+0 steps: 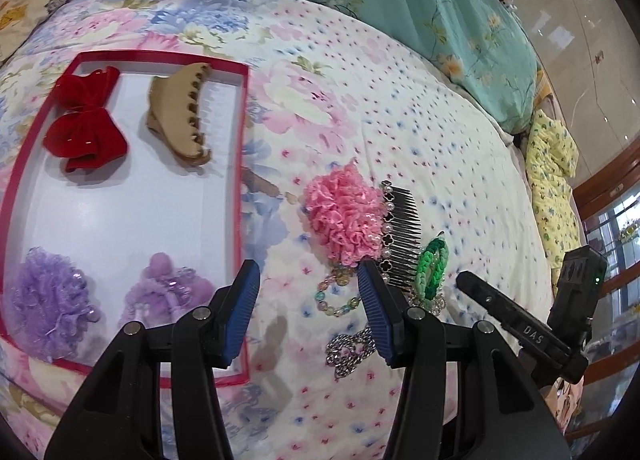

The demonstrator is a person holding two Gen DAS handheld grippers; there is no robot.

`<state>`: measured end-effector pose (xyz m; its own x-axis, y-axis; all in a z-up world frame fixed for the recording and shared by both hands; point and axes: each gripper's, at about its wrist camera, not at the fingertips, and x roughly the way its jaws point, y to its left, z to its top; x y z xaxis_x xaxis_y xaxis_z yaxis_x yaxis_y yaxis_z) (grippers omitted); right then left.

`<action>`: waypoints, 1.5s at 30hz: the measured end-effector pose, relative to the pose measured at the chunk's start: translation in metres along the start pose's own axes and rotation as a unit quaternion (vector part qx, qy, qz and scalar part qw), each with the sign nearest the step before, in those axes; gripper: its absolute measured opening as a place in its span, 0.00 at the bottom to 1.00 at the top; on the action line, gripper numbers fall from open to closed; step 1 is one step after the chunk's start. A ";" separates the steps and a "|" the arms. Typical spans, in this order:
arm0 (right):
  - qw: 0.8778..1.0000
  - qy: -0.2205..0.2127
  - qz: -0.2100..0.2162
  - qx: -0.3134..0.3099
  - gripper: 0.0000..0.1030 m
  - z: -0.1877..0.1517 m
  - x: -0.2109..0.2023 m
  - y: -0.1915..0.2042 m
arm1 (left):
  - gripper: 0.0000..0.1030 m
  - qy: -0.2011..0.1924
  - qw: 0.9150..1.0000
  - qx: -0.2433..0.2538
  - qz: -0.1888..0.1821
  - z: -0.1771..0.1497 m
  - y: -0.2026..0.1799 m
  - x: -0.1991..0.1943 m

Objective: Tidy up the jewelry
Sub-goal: 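Grasp the pink scrunchie with the left tool while the right grasps the green braided band, then carry the pink scrunchie and green band into the tray and release both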

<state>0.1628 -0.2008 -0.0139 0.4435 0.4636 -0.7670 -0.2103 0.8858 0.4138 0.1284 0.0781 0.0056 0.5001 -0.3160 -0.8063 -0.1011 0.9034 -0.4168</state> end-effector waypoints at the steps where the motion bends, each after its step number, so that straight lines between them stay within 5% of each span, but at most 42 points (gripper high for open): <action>1: 1.000 0.003 0.000 0.001 0.48 -0.001 0.002 -0.001 | 0.49 0.003 1.000 0.003 -0.002 0.001 -0.003 0.004; 14: 0.999 0.029 -0.007 0.017 0.29 0.005 0.026 -0.013 | 0.49 0.043 0.999 0.022 0.005 0.025 -0.026 0.079; 17: 0.999 0.033 -0.008 0.022 0.17 0.006 0.030 -0.018 | 0.48 0.049 0.998 0.026 0.007 0.029 -0.027 0.096; 19: 0.999 0.034 -0.004 0.022 0.15 0.007 0.029 -0.019 | 0.43 0.053 0.998 0.026 0.001 0.029 -0.027 0.101; 21: 0.999 0.030 -0.003 0.019 0.07 0.007 0.026 -0.019 | 0.20 0.056 0.998 0.030 -0.007 0.028 -0.027 0.104; 23: 1.000 0.024 -0.004 0.016 0.00 0.008 0.022 -0.019 | 0.16 0.052 0.998 0.039 -0.007 0.026 -0.030 0.101; 30: 1.000 0.003 0.002 0.019 0.00 0.017 0.006 -0.022 | 0.12 0.031 0.998 0.044 -0.017 0.019 -0.030 0.076; 36: 1.000 0.023 0.004 0.014 0.10 0.012 0.020 -0.012 | 0.11 0.012 0.999 0.032 -0.030 0.010 -0.025 0.045; 40: 0.999 0.043 -0.018 0.005 0.30 0.006 0.041 -0.006 | 0.11 0.000 0.999 0.028 -0.031 0.004 -0.020 0.026; 45: 0.999 0.032 -0.029 0.002 0.16 0.003 0.039 -0.006 | 0.11 -0.017 0.999 0.015 -0.035 0.000 -0.009 0.002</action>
<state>0.1842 -0.1875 -0.0449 0.3975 0.4116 -0.8201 -0.1828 0.9113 0.3688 0.1300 0.0695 0.0075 0.5334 -0.3698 -0.7607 -0.0389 0.8877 -0.4587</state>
